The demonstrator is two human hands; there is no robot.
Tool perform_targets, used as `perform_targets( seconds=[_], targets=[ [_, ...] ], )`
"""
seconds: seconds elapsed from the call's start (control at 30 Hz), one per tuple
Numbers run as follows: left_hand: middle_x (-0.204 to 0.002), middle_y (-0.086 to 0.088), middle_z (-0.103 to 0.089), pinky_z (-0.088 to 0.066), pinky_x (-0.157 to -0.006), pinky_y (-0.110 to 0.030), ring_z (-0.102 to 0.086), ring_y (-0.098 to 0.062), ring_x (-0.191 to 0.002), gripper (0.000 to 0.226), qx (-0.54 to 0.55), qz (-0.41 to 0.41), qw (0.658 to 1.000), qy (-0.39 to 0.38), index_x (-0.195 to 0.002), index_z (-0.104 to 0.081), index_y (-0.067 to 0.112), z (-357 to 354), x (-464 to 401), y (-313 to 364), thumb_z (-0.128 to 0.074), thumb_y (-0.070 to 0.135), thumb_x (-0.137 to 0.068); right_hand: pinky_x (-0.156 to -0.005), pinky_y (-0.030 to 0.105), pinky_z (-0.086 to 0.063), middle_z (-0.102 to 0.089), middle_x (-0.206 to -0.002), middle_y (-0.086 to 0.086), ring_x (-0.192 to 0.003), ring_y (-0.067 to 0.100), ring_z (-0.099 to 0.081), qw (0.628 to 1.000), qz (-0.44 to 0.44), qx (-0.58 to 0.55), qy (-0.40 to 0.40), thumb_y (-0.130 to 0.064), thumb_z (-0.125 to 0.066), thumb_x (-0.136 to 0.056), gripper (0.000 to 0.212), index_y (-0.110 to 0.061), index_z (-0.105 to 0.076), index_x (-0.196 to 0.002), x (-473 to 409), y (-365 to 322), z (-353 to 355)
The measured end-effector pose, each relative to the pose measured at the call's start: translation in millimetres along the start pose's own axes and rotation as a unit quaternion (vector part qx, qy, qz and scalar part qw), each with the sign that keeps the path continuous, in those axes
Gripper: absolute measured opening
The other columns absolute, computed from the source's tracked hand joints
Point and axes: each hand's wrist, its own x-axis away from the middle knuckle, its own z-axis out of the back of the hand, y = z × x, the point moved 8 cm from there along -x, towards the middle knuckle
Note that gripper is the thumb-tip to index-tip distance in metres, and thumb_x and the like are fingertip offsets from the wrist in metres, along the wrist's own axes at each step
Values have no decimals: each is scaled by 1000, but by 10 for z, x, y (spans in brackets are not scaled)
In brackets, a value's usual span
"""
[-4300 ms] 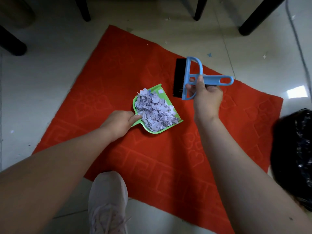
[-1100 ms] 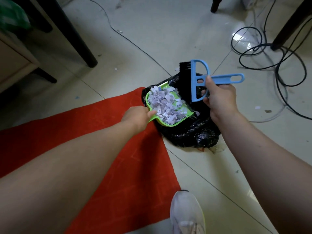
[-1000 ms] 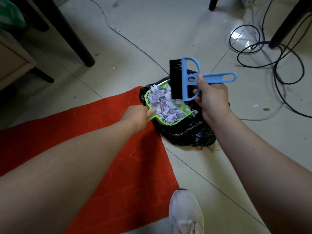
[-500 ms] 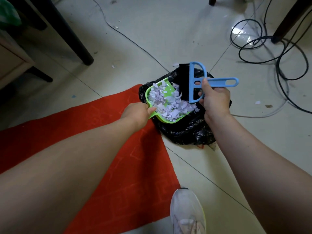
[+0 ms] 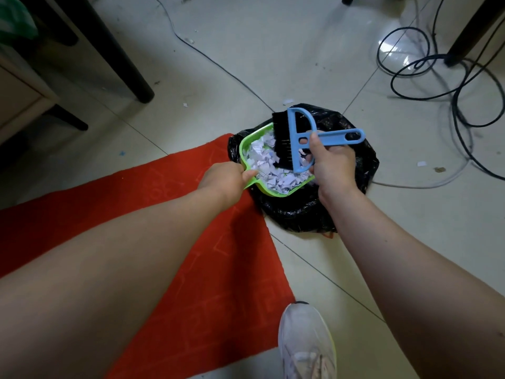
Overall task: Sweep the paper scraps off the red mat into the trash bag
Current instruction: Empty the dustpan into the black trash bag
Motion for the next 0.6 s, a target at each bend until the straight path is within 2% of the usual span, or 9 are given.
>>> perform_targets(
  seconds=[0.07, 0.17, 0.27, 0.37, 0.47, 0.6],
  targets=[
    [-62, -2, -38, -31, -59, -33, -35, -17, -56, 50, -2, 2, 1000, 1, -63, -33, 13, -6, 3, -23, -28, 46, -100, -48, 17, -45, -61, -65, -6, -46, -3, -56, 1000, 5, 0, 20, -26, -60, -92, 22, -15, -63, -73, -34, -43, 89],
    [-61, -2, -38, -31, -61, -34, -37, -19, -58, 50, -3, 1, 1000, 3, -63, -33, 13, -17, -2, -32, -28, 46, -101, -54, 28, -46, -66, -69, -7, -55, 8, -55, 999, 12, -4, 30, -30, -61, -91, 20, -18, -68, -77, -82, -107, 173],
    [-62, -2, -38, -31, -60, -33, -37, -18, -57, 50, 5, 0, 1000, 4, -64, -33, 13, -19, -7, -21, -28, 45, -101, -55, 25, -43, -70, -82, 2, -63, 10, -54, 999, 21, -27, 30, -28, -60, -92, 23, -21, -66, -71, -72, -186, 183],
    [-62, -2, -38, -33, -61, -33, -36, -17, -57, 49, 16, 3, 1000, 4, -64, -34, 12, -7, -7, -21, -29, 45, -101, -52, 21, -43, -69, -81, 2, -60, 10, -51, 998, 21, -56, 0, -27, -61, -92, 22, -20, -67, -72, 8, -216, 61],
    [-62, -2, -38, -33, -61, -33, -35, -16, -55, 50, 17, 8, 1000, 3, -64, -35, 12, -1, -7, -22, -29, 46, -101, -58, 23, -43, -70, -84, 3, -63, 10, -53, 998, 15, -50, -34, -26, -62, -91, 21, -21, -66, -71, 84, -136, -84],
    [-62, -2, -38, -29, -56, -33, -33, -16, -55, 50, 16, 4, 1000, 8, -64, -34, 12, 5, -9, -16, -30, 45, -101, -56, 16, -44, -69, -85, -1, -56, -3, -56, 998, 16, -23, -58, -21, -57, -94, 16, -24, -65, -80, 135, -39, -157]
  ],
)
